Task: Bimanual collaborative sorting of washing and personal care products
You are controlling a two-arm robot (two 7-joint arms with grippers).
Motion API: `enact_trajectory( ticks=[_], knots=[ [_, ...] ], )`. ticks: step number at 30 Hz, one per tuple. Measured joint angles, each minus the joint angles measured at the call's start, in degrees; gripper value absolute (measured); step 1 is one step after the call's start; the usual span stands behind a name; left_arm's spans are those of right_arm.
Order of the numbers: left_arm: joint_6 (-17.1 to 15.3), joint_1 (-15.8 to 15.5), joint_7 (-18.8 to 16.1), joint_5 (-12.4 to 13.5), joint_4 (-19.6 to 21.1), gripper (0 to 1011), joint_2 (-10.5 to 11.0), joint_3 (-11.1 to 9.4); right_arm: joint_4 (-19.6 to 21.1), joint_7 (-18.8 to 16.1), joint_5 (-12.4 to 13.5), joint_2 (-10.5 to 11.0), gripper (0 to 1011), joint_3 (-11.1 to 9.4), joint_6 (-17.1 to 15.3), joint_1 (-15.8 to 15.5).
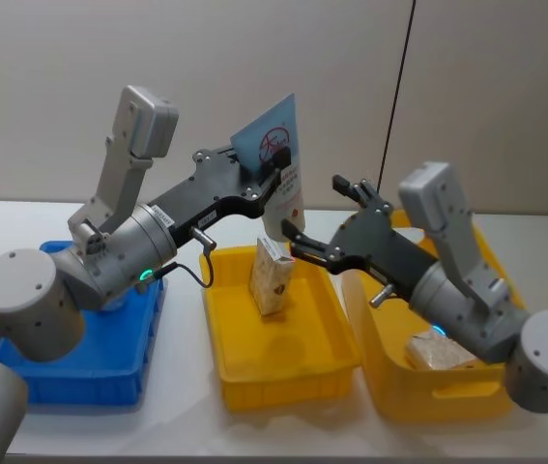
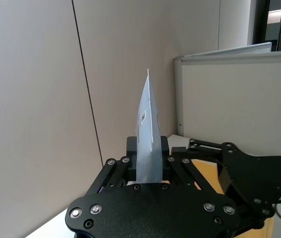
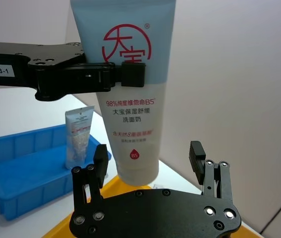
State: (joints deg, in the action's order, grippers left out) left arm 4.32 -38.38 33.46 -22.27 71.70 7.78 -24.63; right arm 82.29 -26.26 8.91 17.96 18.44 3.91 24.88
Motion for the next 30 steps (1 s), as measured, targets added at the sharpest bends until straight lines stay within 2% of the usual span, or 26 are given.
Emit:
enact_trajectory(
  ticks=[10,18,22,29,30],
  knots=[
    [0.00,0.00,0.01,0.01,0.00,213,0.00,0.00,-6.07,-2.12,0.06,-1.45,1002,2.50,1.25,4.62],
    [0.00,0.00,0.00,0.01,0.00,213,0.00,0.00,-9.32,-2.99,0.05,-2.30,1002,3.78,2.12,6.99],
    [-0.01,0.00,0.00,0.00,0.00,213,0.00,0.00,-11.08,-3.48,0.05,-2.77,945,4.40,2.84,8.27],
    [-0.01,0.00,-0.01,0.00,0.01,214,0.00,0.01,-12.91,-3.82,0.16,-3.27,730,5.13,3.79,9.59],
    [-0.01,0.00,-0.01,0.00,0.01,252,0.00,0.01,-13.02,-3.83,0.19,-3.30,730,5.19,3.90,9.68]
  ],
)
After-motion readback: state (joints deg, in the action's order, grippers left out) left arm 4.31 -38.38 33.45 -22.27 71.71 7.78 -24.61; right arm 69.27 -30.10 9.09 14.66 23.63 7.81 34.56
